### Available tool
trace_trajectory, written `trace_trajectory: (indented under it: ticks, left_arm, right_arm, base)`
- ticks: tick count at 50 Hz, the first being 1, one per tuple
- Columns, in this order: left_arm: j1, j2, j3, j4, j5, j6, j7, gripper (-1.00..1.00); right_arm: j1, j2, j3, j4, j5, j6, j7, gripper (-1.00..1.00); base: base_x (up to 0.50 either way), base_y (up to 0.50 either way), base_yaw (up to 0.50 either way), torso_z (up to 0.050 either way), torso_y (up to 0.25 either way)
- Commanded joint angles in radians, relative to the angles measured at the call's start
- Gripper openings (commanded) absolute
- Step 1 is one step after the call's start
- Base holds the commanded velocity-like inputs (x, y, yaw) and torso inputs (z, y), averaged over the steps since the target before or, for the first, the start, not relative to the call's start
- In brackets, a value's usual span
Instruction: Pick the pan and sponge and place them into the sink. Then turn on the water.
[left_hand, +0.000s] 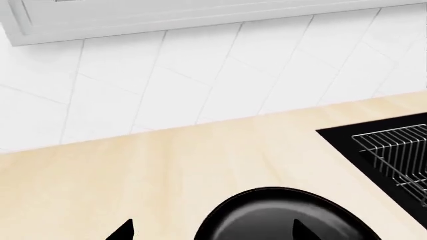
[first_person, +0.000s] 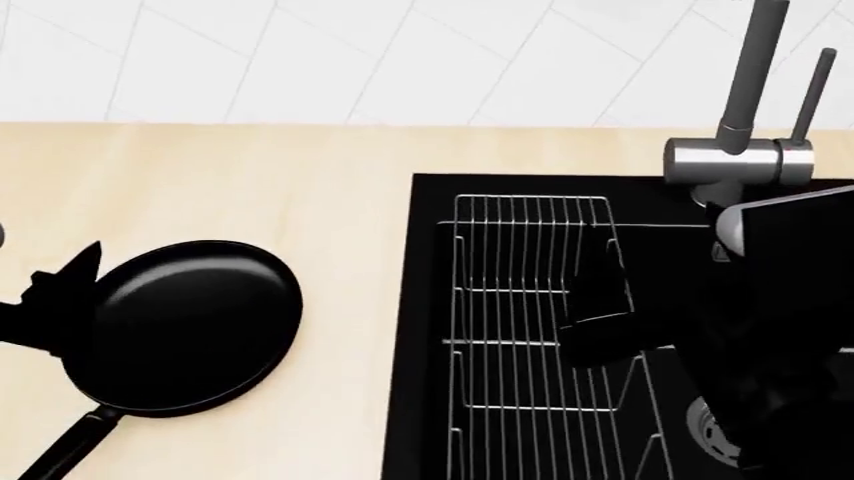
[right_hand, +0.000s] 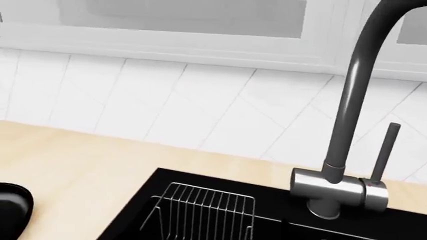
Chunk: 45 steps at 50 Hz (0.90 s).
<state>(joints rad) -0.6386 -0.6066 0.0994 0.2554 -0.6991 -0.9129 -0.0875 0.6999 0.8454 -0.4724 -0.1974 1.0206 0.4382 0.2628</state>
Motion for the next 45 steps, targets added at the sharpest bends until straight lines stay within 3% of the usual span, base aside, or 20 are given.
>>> trace_trajectory:
  ticks: [1,12,20,25,27,33,38,39,40,45]
  left_arm:
    - [-0.005,0.004,-0.003,0.004,-0.028,-0.02,0.003,1.0]
    - [-0.019,0.008,-0.018,0.073,-0.102,-0.107,-0.025,1.0]
    - [-0.048,-0.026,-0.074,0.206,-0.283,-0.275,-0.05,1.0]
    - [0.035,-0.06,-0.015,0.285,-0.267,-0.291,-0.053,1.0]
    - [0.083,-0.111,-0.068,0.308,-0.295,-0.282,-0.025,1.0]
    - [0.102,-0.125,-0.119,0.298,-0.348,-0.333,-0.066,1.0]
    - [0.093,-0.125,-0.12,0.308,-0.382,-0.388,-0.11,1.0]
    - [0.043,-0.055,-0.066,0.295,-0.369,-0.422,-0.173,1.0]
    - [0.035,-0.047,-0.061,0.296,-0.374,-0.438,-0.19,1.0]
    - [0.063,-0.084,-0.083,0.304,-0.4,-0.449,-0.179,1.0]
  right_arm:
    - [-0.005,0.003,0.014,0.001,0.003,-0.01,0.008,1.0]
    - [0.0,0.001,0.009,0.007,0.006,0.006,0.018,1.0]
    - [0.0,-0.003,0.001,0.015,0.007,0.018,0.017,1.0]
    - [-0.008,0.007,-0.003,0.009,0.009,0.028,0.025,1.0]
    - [-0.007,0.01,-0.001,0.01,0.008,0.031,0.029,1.0]
    - [-0.006,0.012,0.004,0.004,0.02,0.045,0.052,1.0]
    - [-0.01,0.007,0.0,0.015,0.012,0.039,0.048,1.0]
    - [-0.01,0.005,-0.002,0.016,0.01,0.039,0.047,1.0]
    - [-0.009,0.004,-0.004,0.017,0.007,0.039,0.046,1.0]
    - [-0.011,-0.004,-0.01,0.025,0.0,0.035,0.039,1.0]
  base:
    - [0.0,0.0,0.0,0.0,0.0]
    - [0.0,0.0,0.0,0.0,0.0]
    - [0.0,0.0,0.0,0.0,0.0]
    - [0.0,0.0,0.0,0.0,0.0]
    - [0.0,0.0,0.0,0.0,0.0]
    - [0.0,0.0,0.0,0.0,0.0]
    - [0.0,0.0,0.0,0.0,0.0]
    - [0.0,0.0,0.0,0.0,0.0]
    - [0.0,0.0,0.0,0.0,0.0]
    - [0.0,0.0,0.0,0.0,0.0]
